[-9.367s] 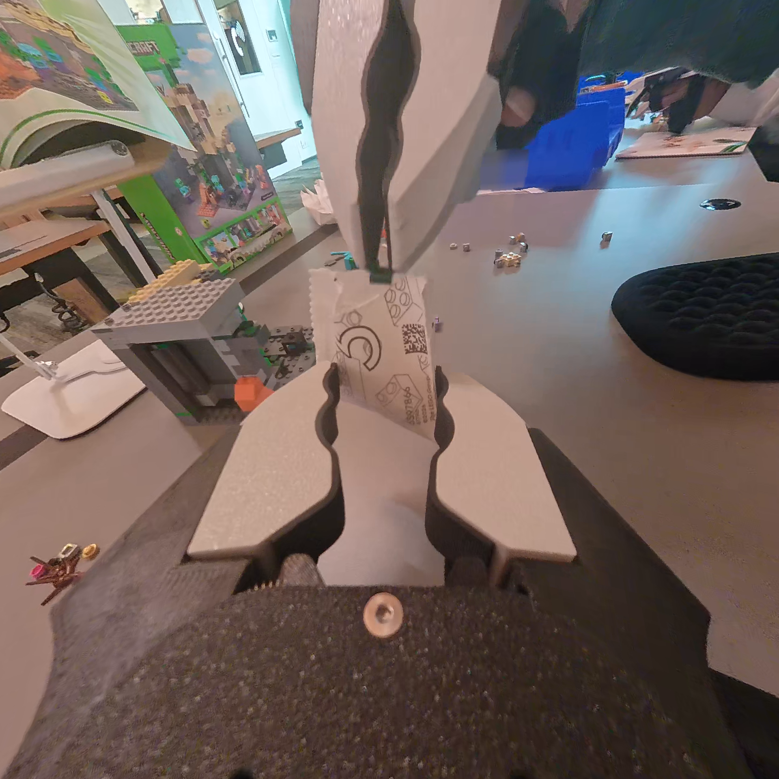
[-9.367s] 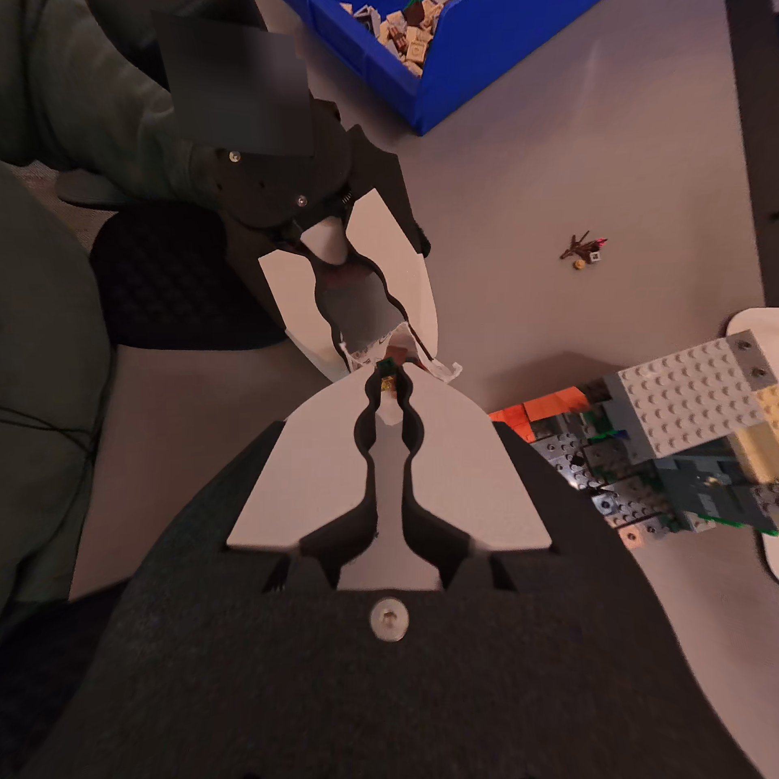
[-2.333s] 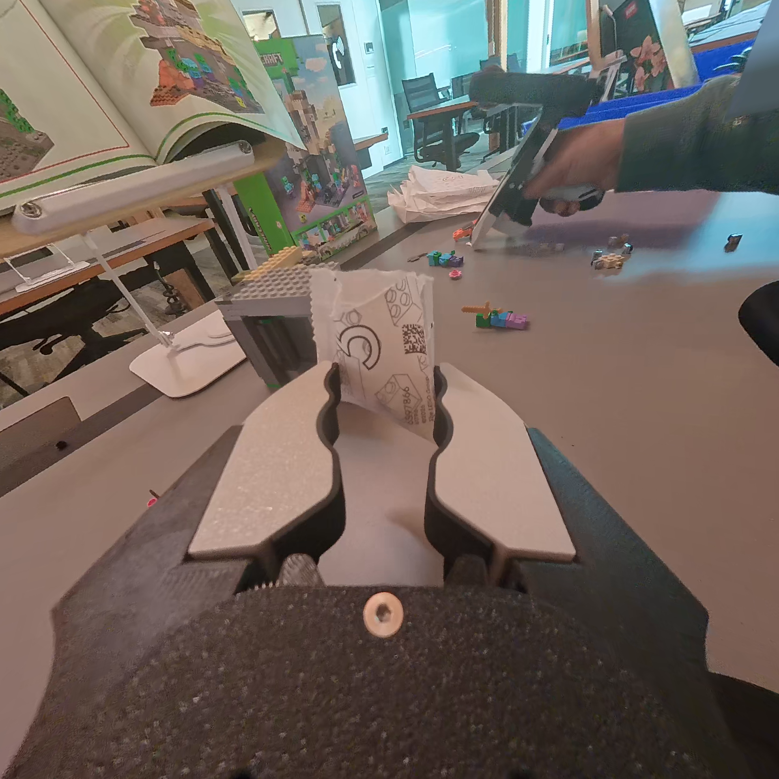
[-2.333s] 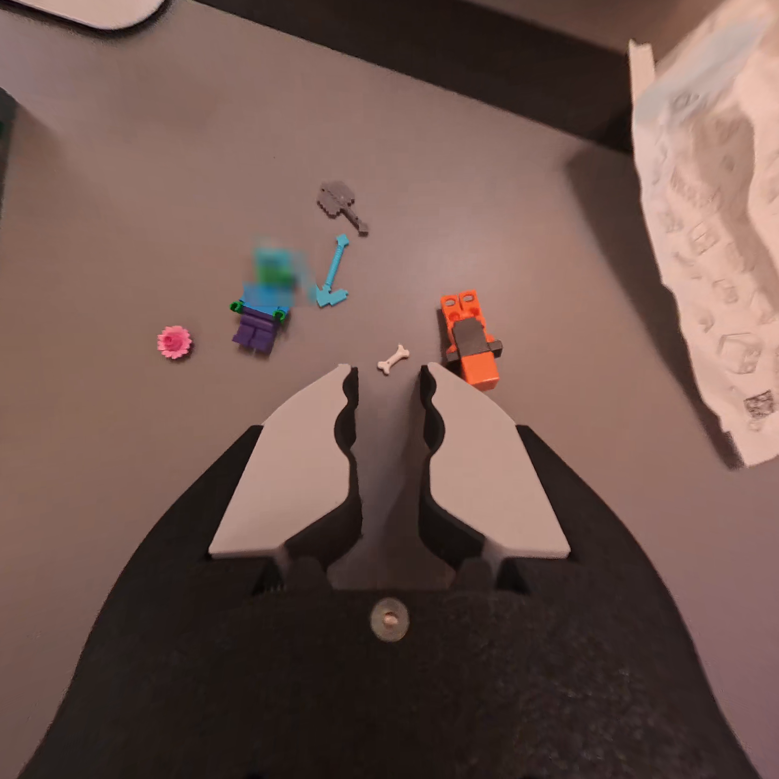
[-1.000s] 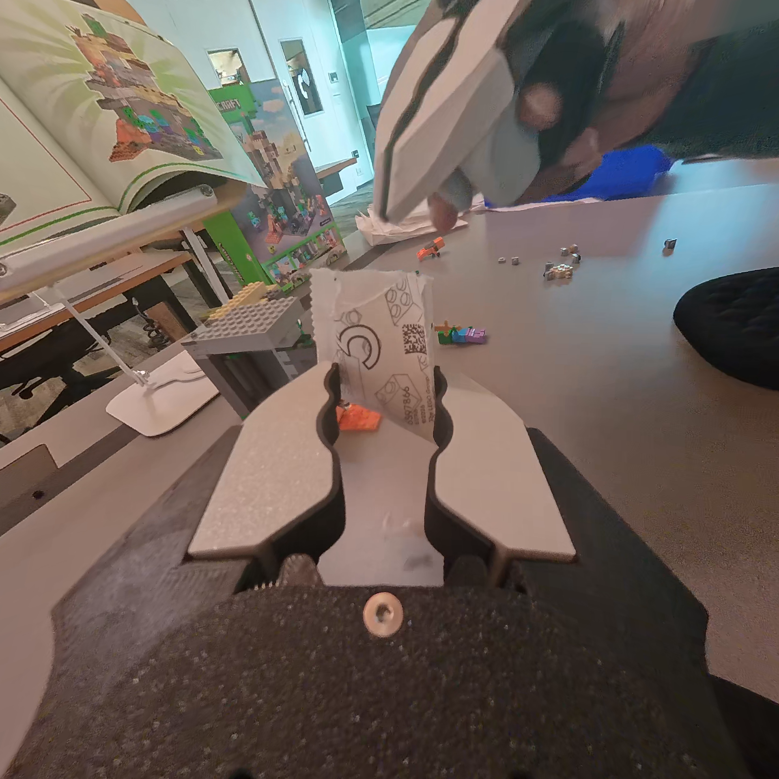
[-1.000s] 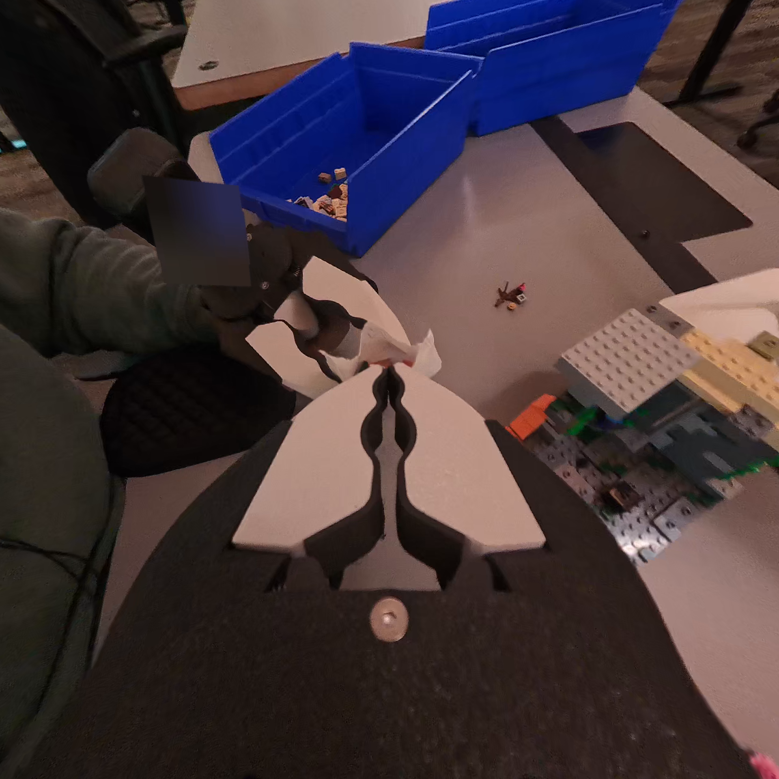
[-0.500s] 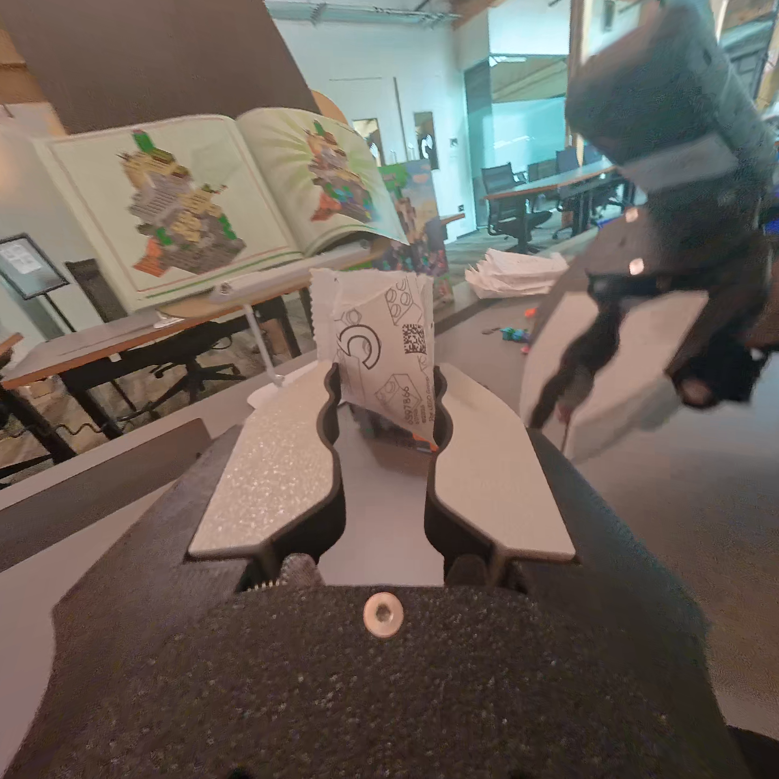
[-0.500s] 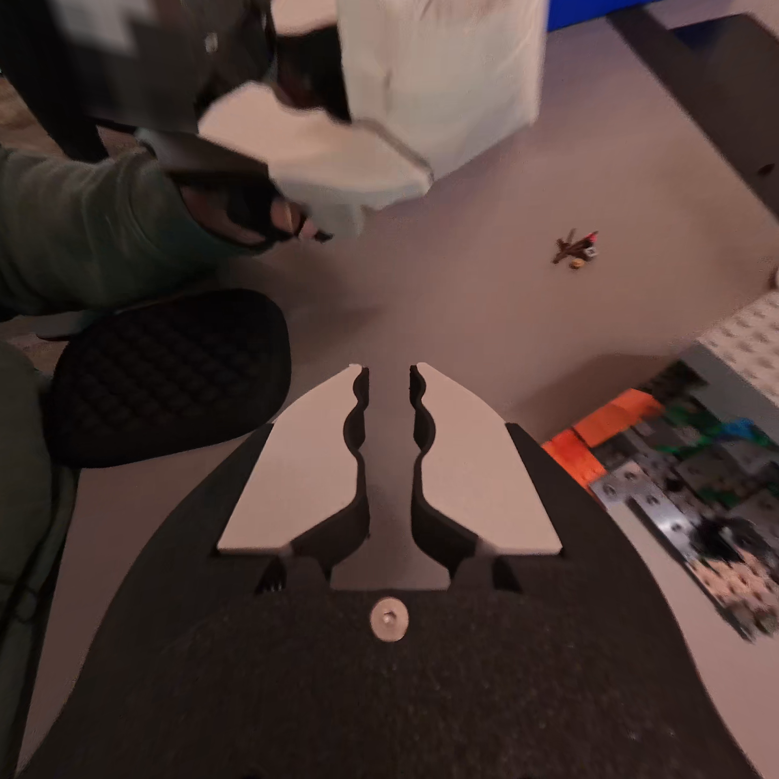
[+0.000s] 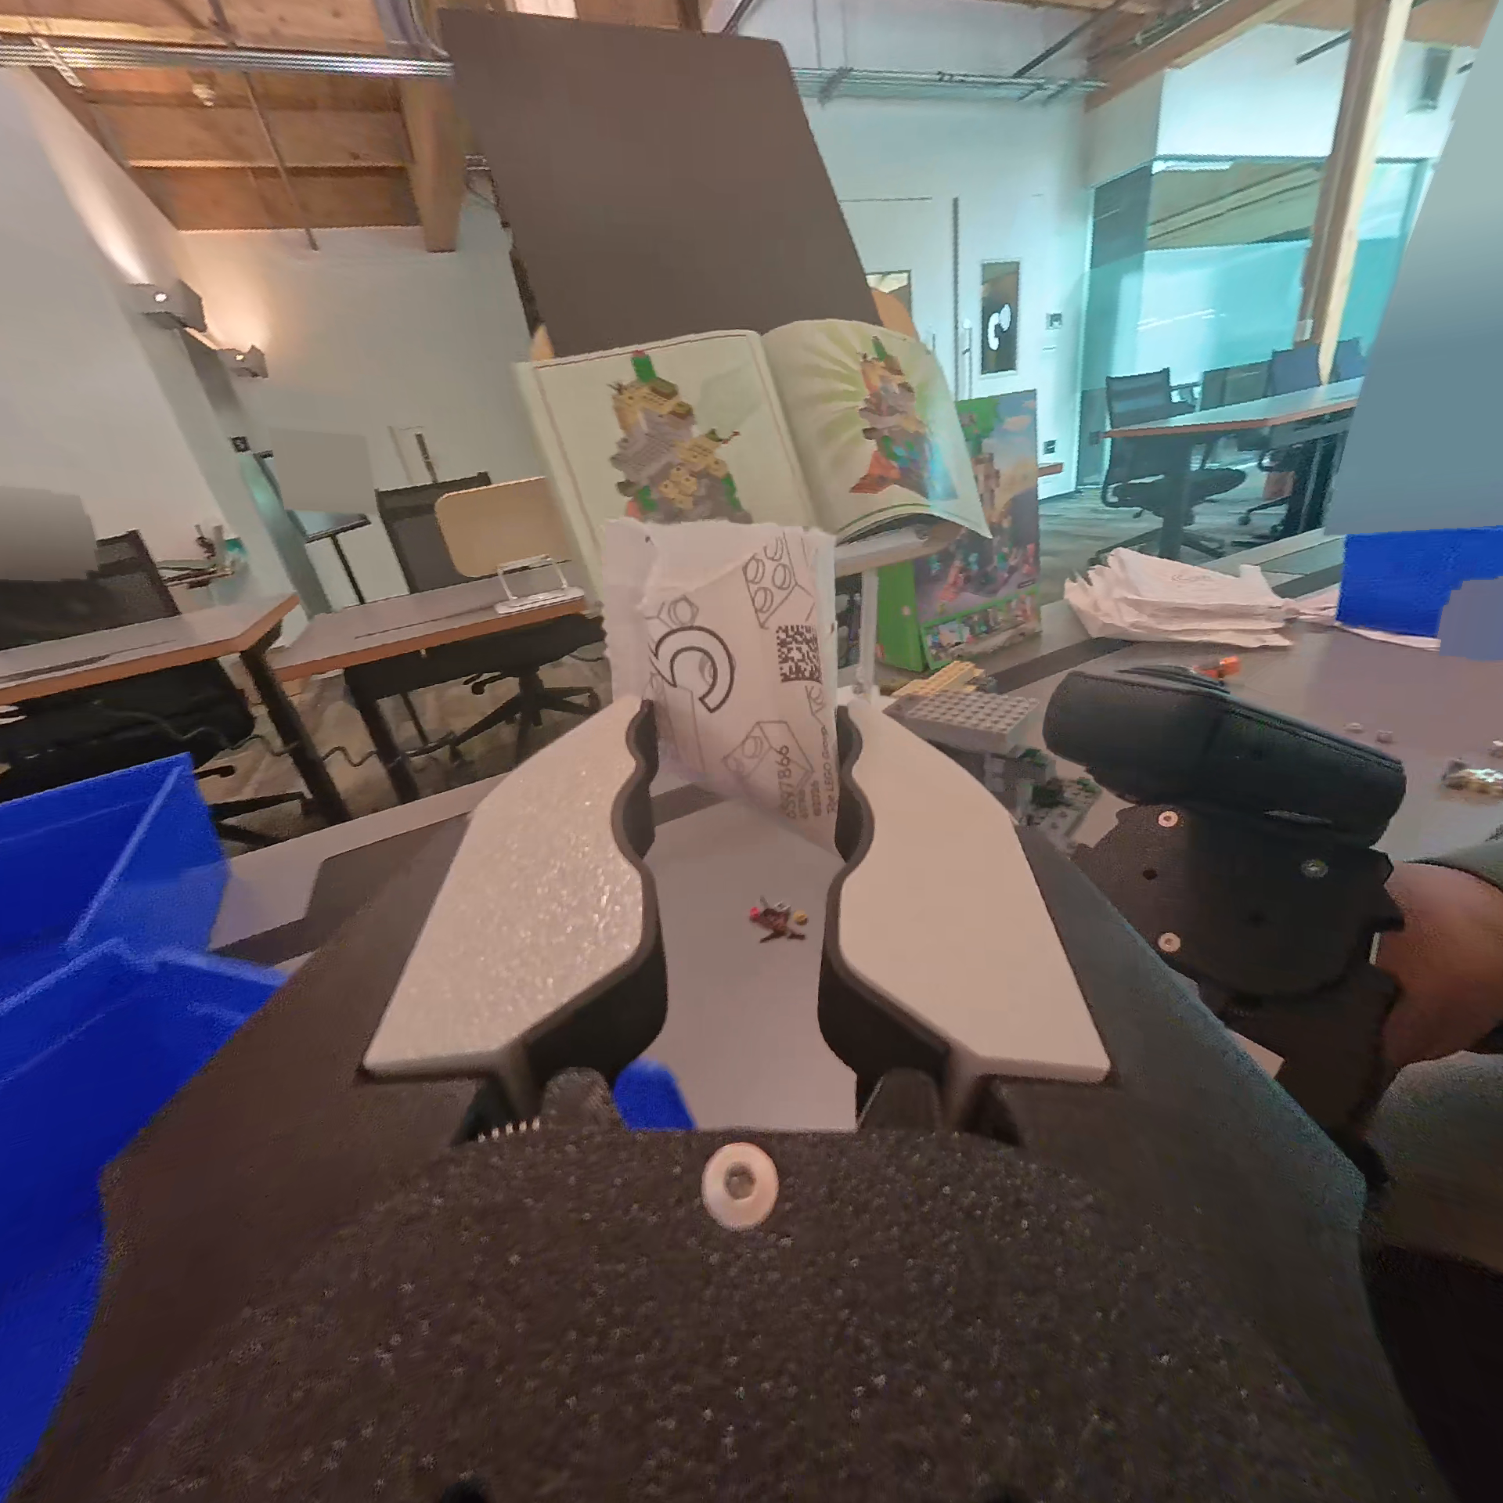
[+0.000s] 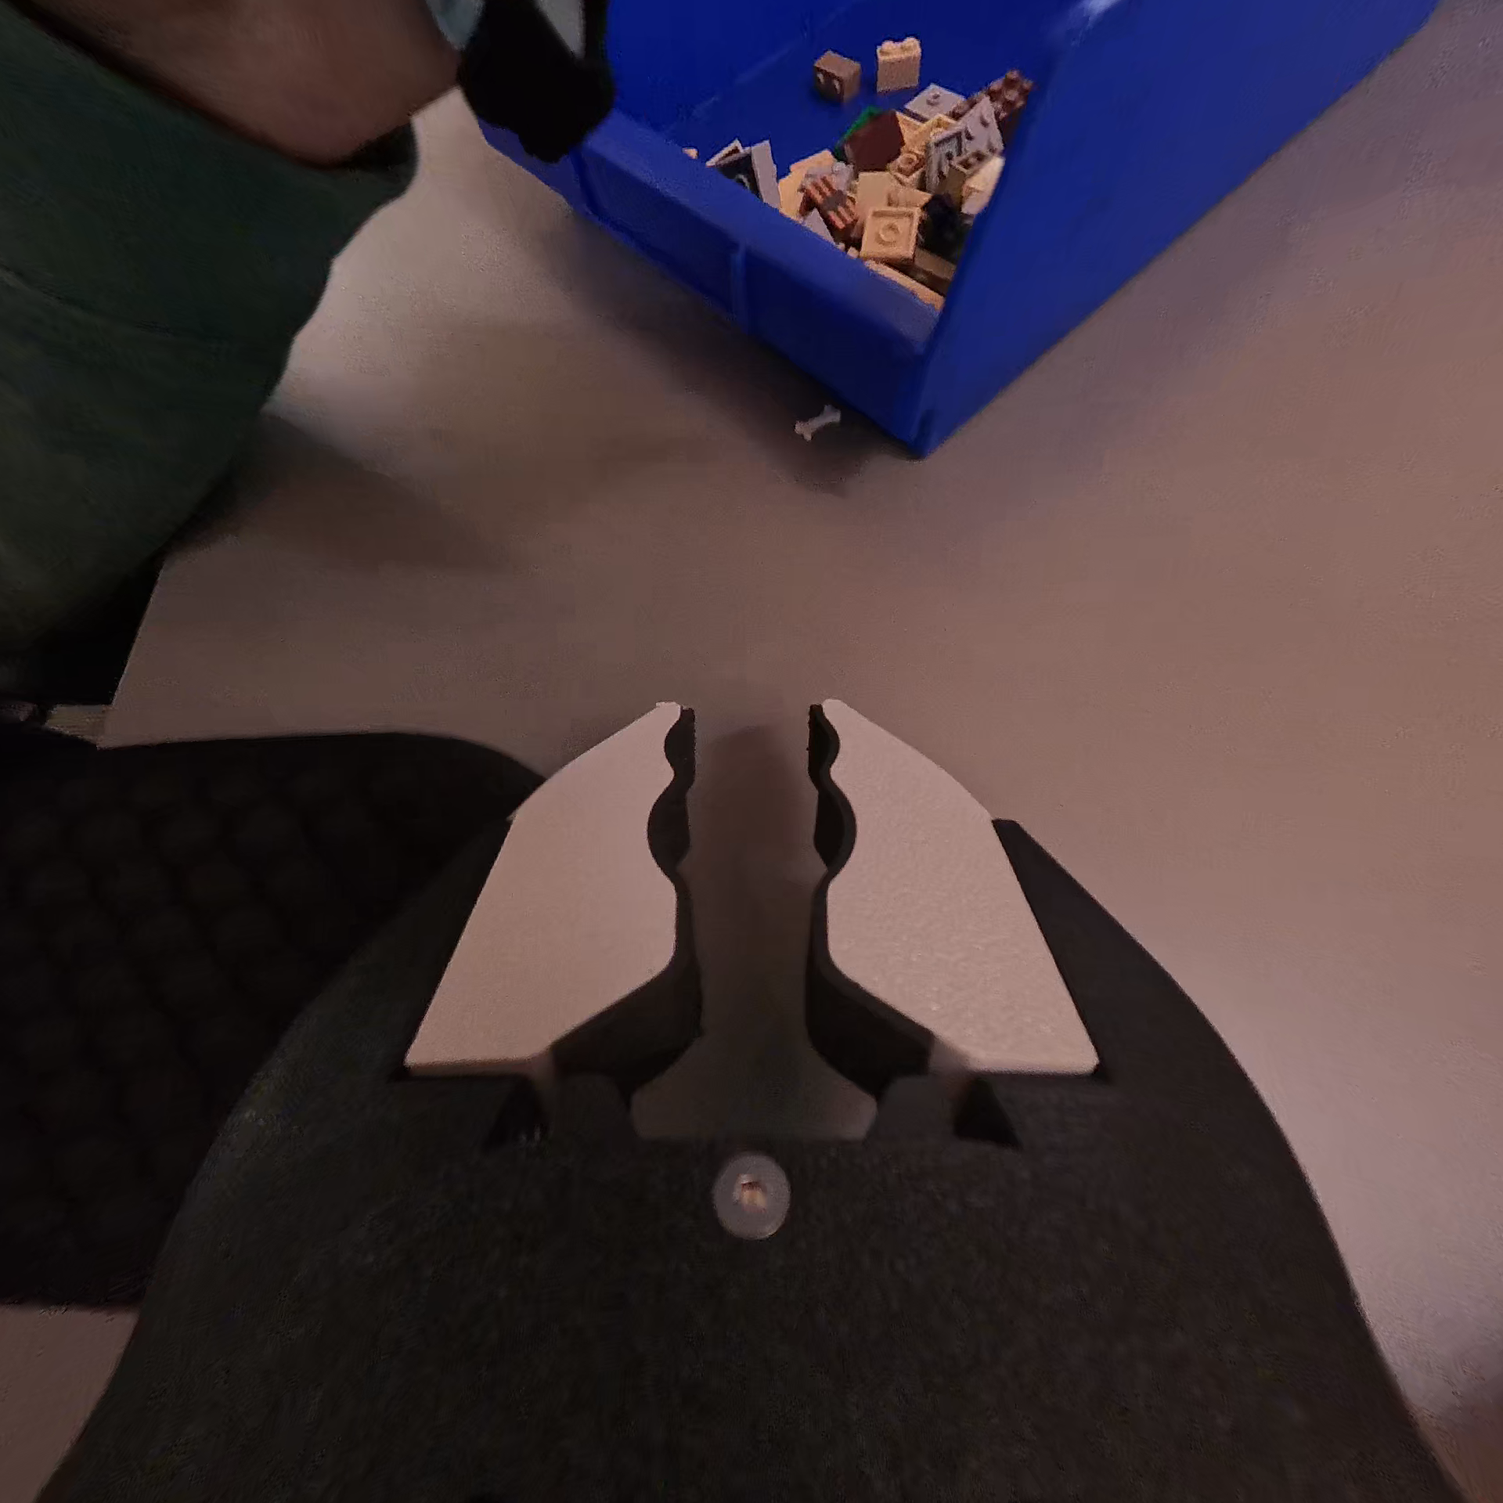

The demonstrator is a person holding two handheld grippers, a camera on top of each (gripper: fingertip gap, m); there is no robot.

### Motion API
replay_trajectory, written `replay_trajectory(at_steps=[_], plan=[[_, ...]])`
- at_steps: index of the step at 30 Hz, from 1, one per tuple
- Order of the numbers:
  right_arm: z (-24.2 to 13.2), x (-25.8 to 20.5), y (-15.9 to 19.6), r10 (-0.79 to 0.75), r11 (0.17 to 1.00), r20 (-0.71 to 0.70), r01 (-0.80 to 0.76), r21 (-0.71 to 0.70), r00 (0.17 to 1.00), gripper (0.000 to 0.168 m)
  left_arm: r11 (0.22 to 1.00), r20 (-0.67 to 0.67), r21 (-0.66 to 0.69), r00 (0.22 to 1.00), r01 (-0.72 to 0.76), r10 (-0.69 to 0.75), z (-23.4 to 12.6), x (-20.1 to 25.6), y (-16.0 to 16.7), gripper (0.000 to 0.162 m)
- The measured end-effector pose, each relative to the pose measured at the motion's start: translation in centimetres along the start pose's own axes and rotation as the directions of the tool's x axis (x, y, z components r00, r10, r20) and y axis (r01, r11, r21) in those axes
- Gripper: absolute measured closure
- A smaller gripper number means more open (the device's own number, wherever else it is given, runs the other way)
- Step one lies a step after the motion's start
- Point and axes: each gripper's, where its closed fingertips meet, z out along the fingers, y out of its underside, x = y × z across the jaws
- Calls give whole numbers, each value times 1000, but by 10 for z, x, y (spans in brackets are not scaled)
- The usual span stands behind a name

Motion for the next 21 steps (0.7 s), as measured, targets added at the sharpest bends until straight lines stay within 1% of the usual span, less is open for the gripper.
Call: replay_trajectory(at_steps=[3, 7, 11, 15, 17, 21], plan=[[19, -1, -10, 2, 1000, -8, -2, -8, 1000, 142, 1000, 44, -22, 999, -9, 10, -19, -15, 2, 121], [47, -5, -27, 53, 998, -25, -54, -38, 998, 142, 999, 89, -32, 996, 9, -6, -35, -28, 11, 121], [72, 1, -33, 51, 994, -115, -62, -90, 992, 142, 999, 102, -31, 994, 32, -29, -41, -31, 17, 121], [82, 13, -41, 81, 992, -193, -98, -82, 978, 140, 999, 121, -34, 993, 22, -18, -46, -36, 18, 122], [86, 17, -42, 87, 990, -220, -109, -90, 972, 143, 999, 125, -28, 992, 34, -30, -49, -40, 19, 121], [92, 23, -45, 88, 989, -264, -115, -89, 960, 137, 999, 144, -23, 989, 30, -26, -56, -45, 18, 121]])
